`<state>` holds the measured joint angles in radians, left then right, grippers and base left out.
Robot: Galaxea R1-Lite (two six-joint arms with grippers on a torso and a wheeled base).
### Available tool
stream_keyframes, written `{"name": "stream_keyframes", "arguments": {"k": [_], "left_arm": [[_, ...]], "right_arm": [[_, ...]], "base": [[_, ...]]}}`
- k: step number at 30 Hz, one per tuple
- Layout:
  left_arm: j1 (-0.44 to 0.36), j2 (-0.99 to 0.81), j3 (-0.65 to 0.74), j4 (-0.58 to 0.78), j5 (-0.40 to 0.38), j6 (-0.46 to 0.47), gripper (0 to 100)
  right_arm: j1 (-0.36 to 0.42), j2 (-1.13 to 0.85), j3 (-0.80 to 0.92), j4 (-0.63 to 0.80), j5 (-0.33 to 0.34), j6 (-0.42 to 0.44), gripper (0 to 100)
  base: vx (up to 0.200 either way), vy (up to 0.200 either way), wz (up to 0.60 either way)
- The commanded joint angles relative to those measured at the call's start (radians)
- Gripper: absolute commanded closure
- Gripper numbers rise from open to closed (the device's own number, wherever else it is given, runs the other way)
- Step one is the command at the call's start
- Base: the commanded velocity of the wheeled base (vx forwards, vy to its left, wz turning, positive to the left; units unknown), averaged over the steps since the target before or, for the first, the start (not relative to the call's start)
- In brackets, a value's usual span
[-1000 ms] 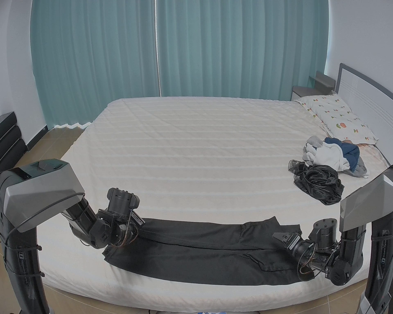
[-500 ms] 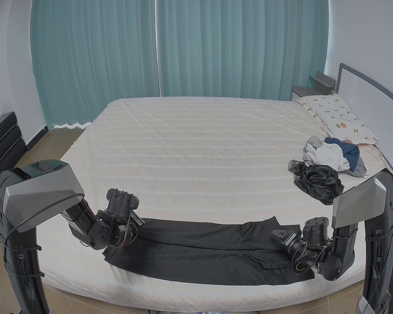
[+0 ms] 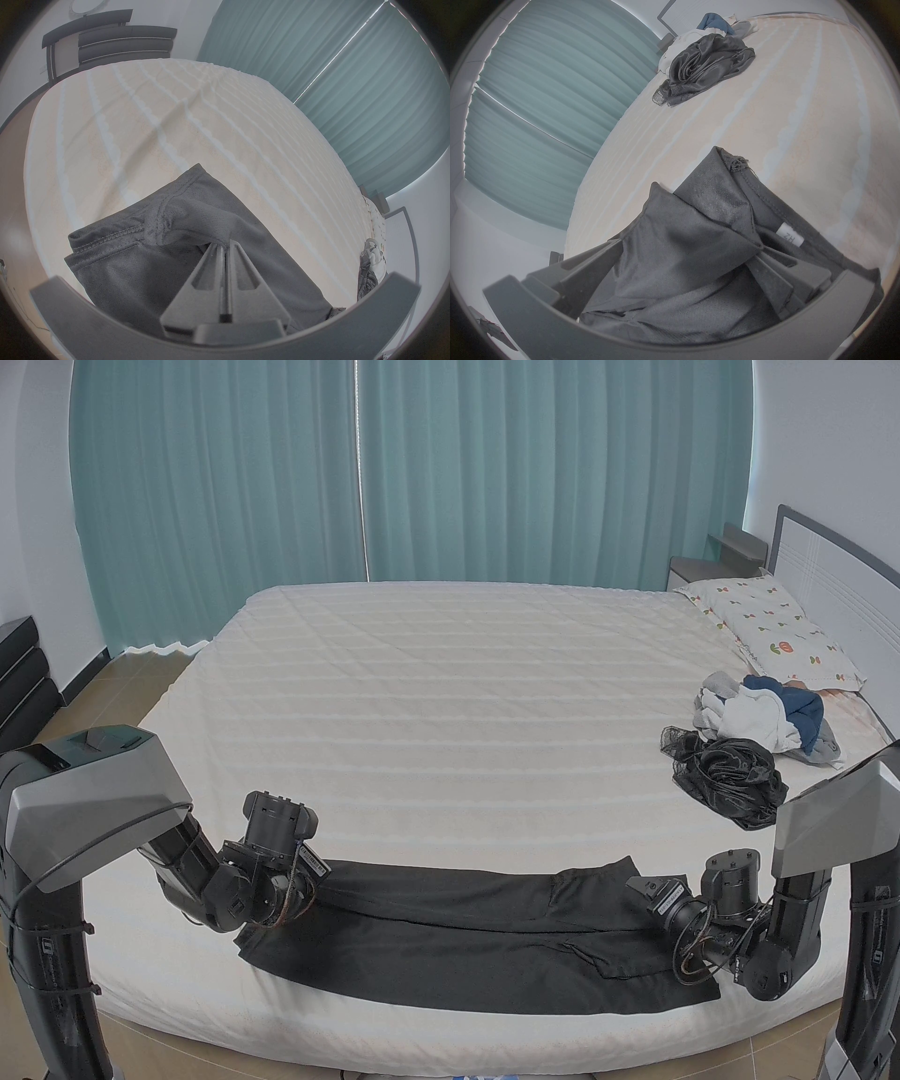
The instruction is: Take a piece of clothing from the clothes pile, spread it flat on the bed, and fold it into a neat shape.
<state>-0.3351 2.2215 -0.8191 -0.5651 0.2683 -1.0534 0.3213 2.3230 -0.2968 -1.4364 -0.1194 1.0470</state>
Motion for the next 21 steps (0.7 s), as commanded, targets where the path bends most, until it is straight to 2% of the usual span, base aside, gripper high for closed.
{"name": "stream_keyframes", "arguments": {"k": [1,10,21], "left_arm": [[0.002,0.0,0.0,-0.001,0.0,0.0,100],[0.004,-0.003,0.003,-0.001,0.0,-0.004,100],[0.008,-0.002,0.018,-0.03,-0.001,0.0,100]], "right_arm": [[-0.001,-0.103,0.021,0.016,0.001,0.007,0],[-0.096,-0.106,-0.005,0.083,0.014,0.001,0],[-0.024,-0.047,0.001,0.12,0.027,0.004,0]], "base": [[0.0,0.0,0.0],[0.0,0.0,0.0],[0.0,0.0,0.0]]}}
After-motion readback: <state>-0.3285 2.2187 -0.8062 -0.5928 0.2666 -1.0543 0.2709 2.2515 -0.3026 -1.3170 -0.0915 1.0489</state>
